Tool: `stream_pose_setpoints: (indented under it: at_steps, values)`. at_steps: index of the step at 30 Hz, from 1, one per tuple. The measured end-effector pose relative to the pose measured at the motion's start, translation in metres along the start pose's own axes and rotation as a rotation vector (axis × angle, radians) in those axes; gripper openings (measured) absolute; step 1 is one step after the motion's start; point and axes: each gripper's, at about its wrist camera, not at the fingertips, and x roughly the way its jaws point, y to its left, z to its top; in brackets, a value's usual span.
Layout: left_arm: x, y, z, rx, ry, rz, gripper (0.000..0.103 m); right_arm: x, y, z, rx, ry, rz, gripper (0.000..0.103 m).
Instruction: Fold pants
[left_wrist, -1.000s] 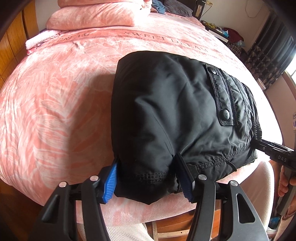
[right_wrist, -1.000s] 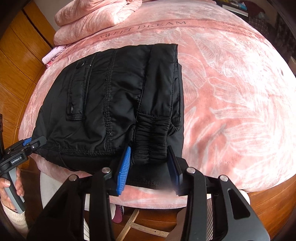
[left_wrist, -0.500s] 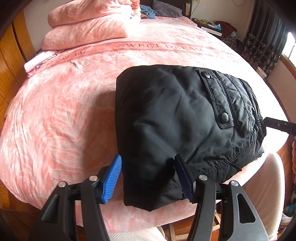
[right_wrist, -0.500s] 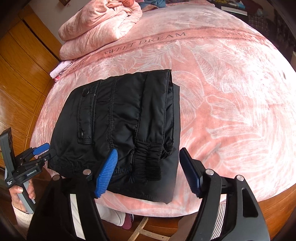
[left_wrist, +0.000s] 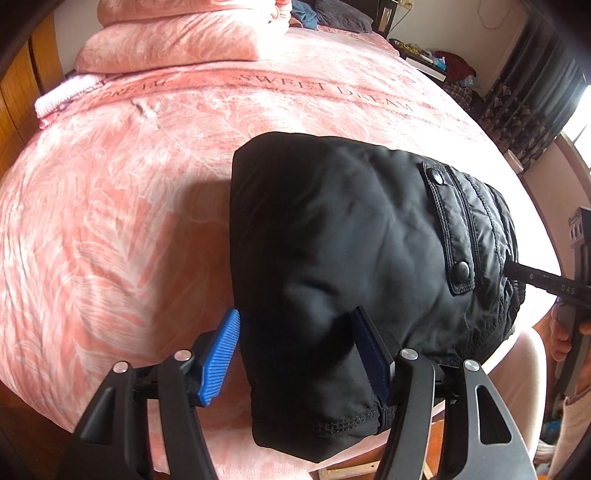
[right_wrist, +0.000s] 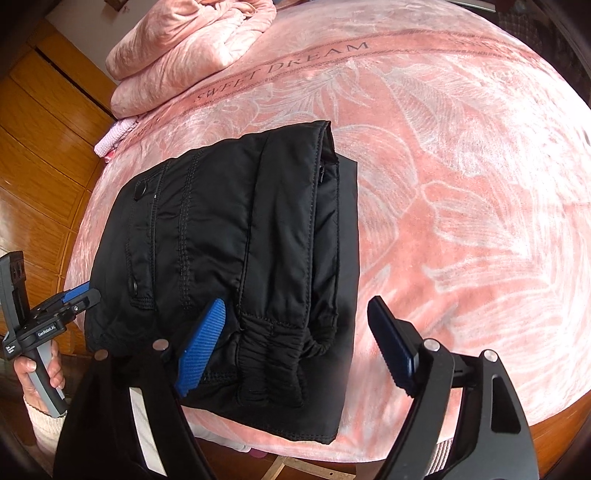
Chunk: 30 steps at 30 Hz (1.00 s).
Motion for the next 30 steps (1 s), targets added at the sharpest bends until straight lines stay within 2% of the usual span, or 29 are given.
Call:
stream_pose_setpoints:
  at_steps: [4, 8, 10, 13, 18, 21, 25, 30]
  values:
    - [0.004, 0.022, 0.0, -0.072, 0.028, -0.11, 0.066, 0.003, -0.004, -0.001, 0.004, 0.012, 0.03, 0.084]
    - [0.021, 0.049, 0.009, -0.13, 0.08, -0.292, 0.066, 0.01, -0.014, 0.001, 0.024, 0.029, 0.071, 0.087]
    - [0.029, 0.058, 0.016, -0.148, 0.114, -0.34, 0.067, 0.015, -0.018, 0.004, 0.045, 0.04, 0.107, 0.087]
    - [0.035, 0.063, 0.027, -0.134, 0.112, -0.367, 0.068, 0.019, -0.022, 0.008, 0.055, 0.043, 0.143, 0.088]
    - [0.054, 0.068, 0.038, -0.141, 0.162, -0.385, 0.083, 0.021, -0.028, 0.01, 0.066, 0.055, 0.183, 0.088]
    - [0.065, 0.079, 0.034, -0.19, 0.199, -0.465, 0.086, 0.017, -0.031, 0.007, 0.066, 0.054, 0.188, 0.088]
    - [0.079, 0.092, 0.028, -0.262, 0.238, -0.584, 0.087, 0.018, -0.04, 0.006, 0.098, 0.071, 0.247, 0.088]
    - [0.093, 0.094, 0.028, -0.247, 0.256, -0.653, 0.09, 0.026, -0.046, 0.005, 0.131, 0.1, 0.312, 0.088]
